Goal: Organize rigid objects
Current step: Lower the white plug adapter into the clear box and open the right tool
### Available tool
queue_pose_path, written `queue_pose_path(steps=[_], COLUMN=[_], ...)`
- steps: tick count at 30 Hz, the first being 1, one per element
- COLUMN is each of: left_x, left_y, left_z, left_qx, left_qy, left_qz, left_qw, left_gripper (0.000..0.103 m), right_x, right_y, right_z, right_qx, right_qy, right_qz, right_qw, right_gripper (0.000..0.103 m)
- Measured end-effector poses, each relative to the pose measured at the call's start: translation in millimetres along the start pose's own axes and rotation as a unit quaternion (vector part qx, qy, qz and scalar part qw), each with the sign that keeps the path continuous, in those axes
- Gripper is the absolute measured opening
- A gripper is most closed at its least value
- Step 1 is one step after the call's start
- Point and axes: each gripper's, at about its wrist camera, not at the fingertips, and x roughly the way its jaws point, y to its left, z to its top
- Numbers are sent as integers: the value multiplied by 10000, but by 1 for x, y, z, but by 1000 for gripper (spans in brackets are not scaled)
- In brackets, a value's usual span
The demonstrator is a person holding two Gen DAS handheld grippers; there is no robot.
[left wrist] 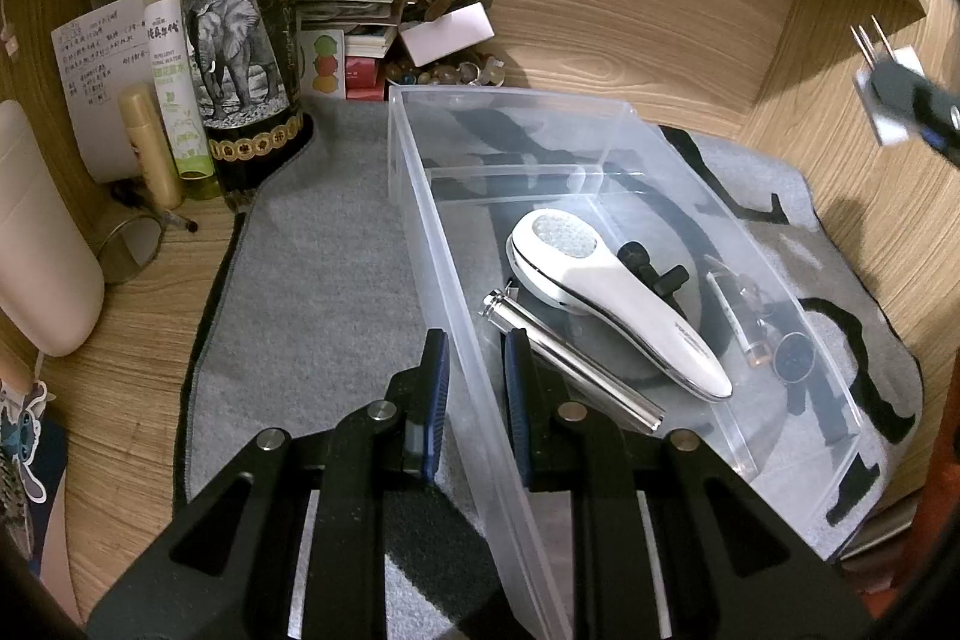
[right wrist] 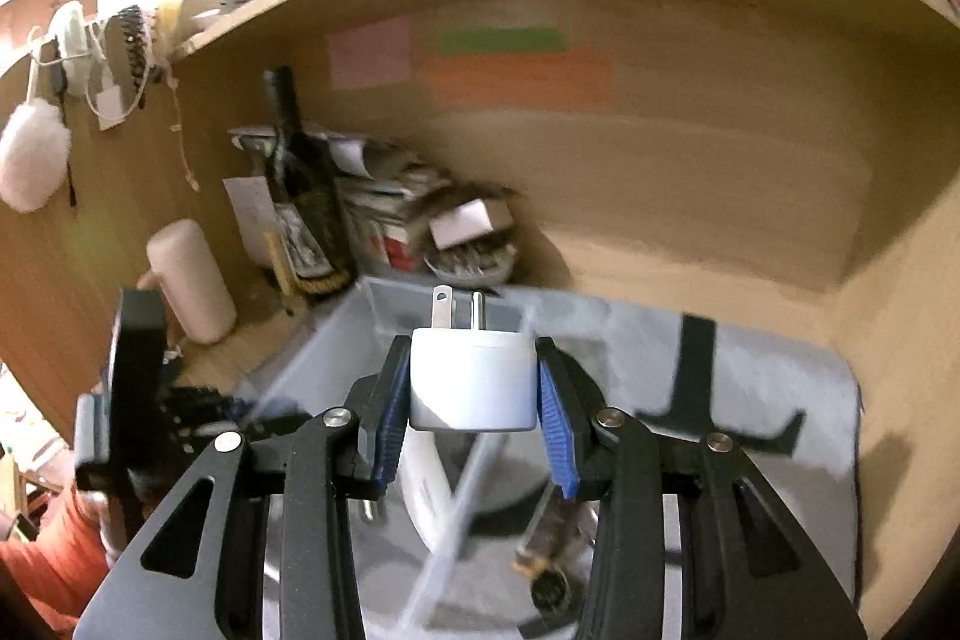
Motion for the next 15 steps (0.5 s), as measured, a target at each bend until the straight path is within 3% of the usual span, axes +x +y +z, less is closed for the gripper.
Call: queue_pose_path(steps=[7, 15], left_x=[0, 0], left_y=[0, 0], left_z=[0, 0], left_qx=[0, -6], left_qy=[-2, -3], left_qz=[3, 6], left_qw=[10000, 10000], left_gripper=[18, 18], right_x=[31, 77], right_y=[17, 16], right_z=[17, 16], right_qx=[-234, -338], right_qy=[160, 693], right_qz=[147, 38], right_qw=[9995, 9970], right_gripper=[36, 36])
